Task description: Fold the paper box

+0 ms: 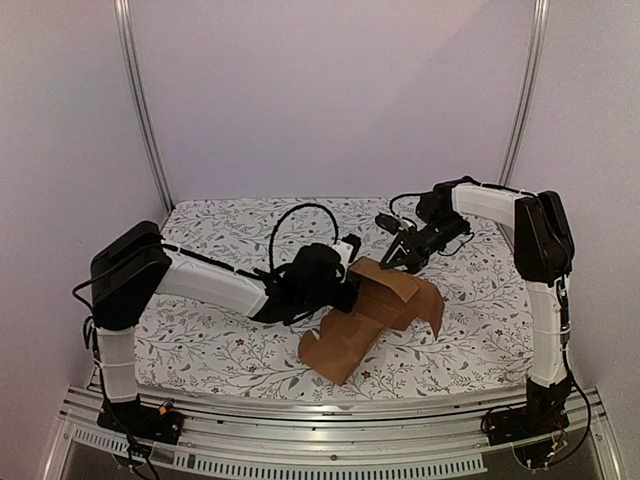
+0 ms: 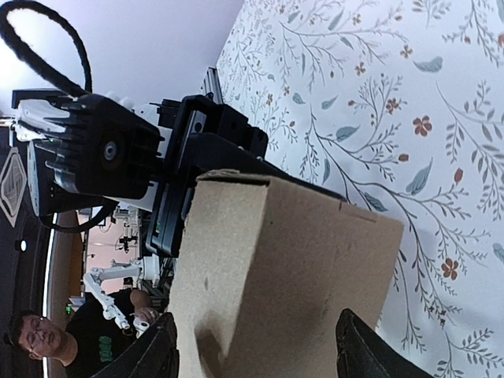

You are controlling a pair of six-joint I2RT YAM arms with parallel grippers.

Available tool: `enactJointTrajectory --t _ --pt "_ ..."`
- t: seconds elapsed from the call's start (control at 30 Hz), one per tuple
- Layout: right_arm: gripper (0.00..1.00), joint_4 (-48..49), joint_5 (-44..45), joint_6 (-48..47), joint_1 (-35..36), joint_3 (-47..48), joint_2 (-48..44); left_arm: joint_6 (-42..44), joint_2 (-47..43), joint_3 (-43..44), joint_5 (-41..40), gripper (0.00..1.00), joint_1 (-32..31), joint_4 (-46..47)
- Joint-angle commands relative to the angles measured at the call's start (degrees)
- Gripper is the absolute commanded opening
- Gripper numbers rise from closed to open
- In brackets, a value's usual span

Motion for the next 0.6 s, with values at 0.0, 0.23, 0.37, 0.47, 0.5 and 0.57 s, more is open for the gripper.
enactJointTrajectory --t 0.0,0.23,0.37,0.47,0.5,0.57 --pt "0.67 -12.1 -3.4 -5.7 -3.6 4.1 -1.4 0.8 -8.1 3.2 5.1 0.00 1.0 -17.7" --pt "0.72 -12.3 -1.9 -7.9 -10.7 3.0 -5.4 8.3 -12.1 15.3 15.8 0.00 2.0 -59.7" --pt "0.74 -8.0 0.0 -8.2 -10.9 -2.7 -9.0 13.8 -8.8 23.4 15.4 0.00 2.4 -81.3" --pt "0.75 -0.9 4.2 -2.3 -10.9 -6.5 -12.8 16.6 -4.2 28.6 13.5 0.00 2.6 -93.5" --pt "0.75 1.3 5.8 -1.1 -10.9 -7.4 -13.7 17.0 -2.3 30.3 11.9 0.00 2.7 -96.9" --pt "0.75 4.6 7.5 1.5 -10.9 -9.6 -16.4 17.5 0.9 33.0 10.6 0.00 3.0 -100.5"
